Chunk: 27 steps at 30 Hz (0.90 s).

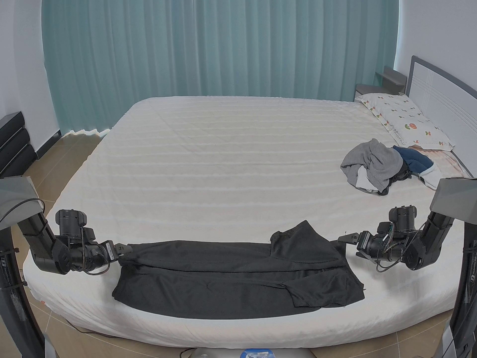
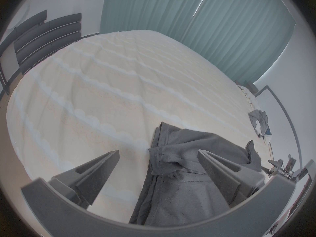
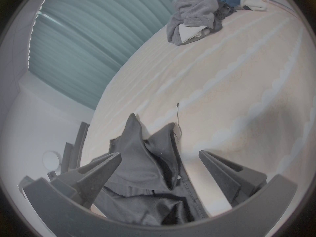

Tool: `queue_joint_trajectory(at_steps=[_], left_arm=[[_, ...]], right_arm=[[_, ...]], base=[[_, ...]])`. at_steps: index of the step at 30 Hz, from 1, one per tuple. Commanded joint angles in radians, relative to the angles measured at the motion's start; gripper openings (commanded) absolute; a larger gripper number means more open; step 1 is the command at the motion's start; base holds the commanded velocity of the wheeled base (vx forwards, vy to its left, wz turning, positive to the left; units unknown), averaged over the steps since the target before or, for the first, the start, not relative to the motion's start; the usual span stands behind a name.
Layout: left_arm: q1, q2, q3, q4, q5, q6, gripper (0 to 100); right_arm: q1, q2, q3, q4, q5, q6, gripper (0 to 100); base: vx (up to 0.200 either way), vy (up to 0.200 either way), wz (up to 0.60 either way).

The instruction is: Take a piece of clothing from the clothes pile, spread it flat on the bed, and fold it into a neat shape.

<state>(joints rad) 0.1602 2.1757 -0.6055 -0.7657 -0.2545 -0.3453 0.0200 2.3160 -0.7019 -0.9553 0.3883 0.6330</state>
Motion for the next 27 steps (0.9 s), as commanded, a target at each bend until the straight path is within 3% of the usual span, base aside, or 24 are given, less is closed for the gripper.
queue_joint_trajectory(at_steps=[1, 4, 9, 16, 27], left_arm=[[-0.005, -0.033, -0.031, 0.000, -0.002, -0.083, 100], [-0.039, 0.003, -0.126, 0.016, 0.004, -0.235, 100], [-0.054, 0.116, -0.257, 0.029, 0.012, -0.316, 100], [-0.070, 0.134, -0.347, 0.207, 0.017, -0.334, 100], [-0.094, 0.151, -0.344, 0.207, 0.089, -0.322, 100]], right_arm=[[-0.005, -0.017, -0.037, 0.000, -0.003, 0.080, 100], [0.008, 0.016, -0.067, 0.000, -0.005, 0.175, 100], [0.011, 0.040, -0.114, 0.001, -0.009, 0.240, 100], [0.012, 0.048, -0.106, -0.025, -0.011, 0.244, 100], [0.032, 0.074, -0.064, -0.102, -0.039, 0.237, 100]], base=[[0.000, 0.000, 0.00], [0.000, 0.000, 0.00], [0.000, 0.000, 0.00], [0.000, 0.000, 0.00], [0.000, 0.000, 0.00]])
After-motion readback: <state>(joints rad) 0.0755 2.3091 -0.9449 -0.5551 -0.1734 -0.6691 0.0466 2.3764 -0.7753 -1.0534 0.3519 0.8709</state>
